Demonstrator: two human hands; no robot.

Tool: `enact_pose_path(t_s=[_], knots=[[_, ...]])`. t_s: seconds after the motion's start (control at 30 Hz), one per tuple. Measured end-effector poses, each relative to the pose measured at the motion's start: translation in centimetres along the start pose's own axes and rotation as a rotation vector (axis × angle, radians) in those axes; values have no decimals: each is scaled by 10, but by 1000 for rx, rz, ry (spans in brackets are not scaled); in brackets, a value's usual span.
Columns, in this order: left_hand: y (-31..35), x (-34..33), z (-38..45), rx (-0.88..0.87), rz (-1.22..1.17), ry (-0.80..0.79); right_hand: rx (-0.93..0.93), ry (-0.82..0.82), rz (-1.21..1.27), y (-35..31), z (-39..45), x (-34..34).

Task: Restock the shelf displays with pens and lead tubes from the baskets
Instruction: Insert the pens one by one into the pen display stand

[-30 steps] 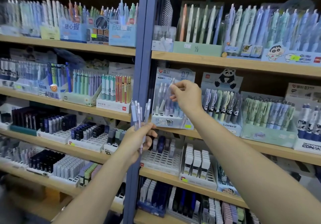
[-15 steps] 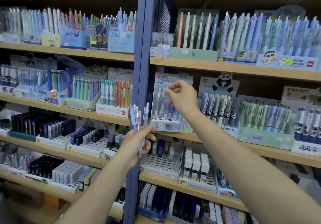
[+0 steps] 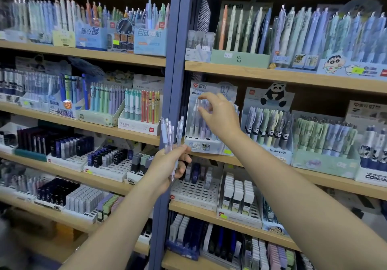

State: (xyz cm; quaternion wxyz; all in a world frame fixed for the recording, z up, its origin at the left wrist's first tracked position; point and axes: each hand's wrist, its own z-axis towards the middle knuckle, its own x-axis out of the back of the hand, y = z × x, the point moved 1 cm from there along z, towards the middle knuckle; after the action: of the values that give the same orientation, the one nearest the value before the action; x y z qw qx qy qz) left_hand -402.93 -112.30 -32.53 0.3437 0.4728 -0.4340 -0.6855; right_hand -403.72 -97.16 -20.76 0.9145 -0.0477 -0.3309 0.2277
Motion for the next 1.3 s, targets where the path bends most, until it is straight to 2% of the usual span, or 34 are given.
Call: enact_pose_path(t_s=[0.07,0.17,0.23,0.37,0.47,0.53,0.63,0.7,0.83,1.0,1.3], knots=[[0,0,0,-11,7,-13,-28,-33,-92,1,0,1],[1,-3,0,-44,3,-49,-130,-173,-238,3,1,4],[1,-5,-1,-56,4,-69,-150,-227,-249,1,2,7],[2,-10,-2,-55,23,-78,-150,-120,114,-6,-6,10],[0,-14,-1,-62,36,-69,-298,-307,455,-9,-22,10],[-2,-18,0,-66,74,-72,-319,-382,494,-8,-32,8],[-4,-25,-2,-62,90,-90,-336,-398,522,1,-39,8],[-6,-26,-4,-49,24,-97,-393,-399,625,9,-41,12],[-11,-26,-5,-8,-83,-76,-512,-333,859,25,-46,24],[-17,-33,-6,6,-29,-73,-532,-225,955,34,-50,32],[-19,-35,-4,87,144,-22,-448,139,775,50,-39,58]])
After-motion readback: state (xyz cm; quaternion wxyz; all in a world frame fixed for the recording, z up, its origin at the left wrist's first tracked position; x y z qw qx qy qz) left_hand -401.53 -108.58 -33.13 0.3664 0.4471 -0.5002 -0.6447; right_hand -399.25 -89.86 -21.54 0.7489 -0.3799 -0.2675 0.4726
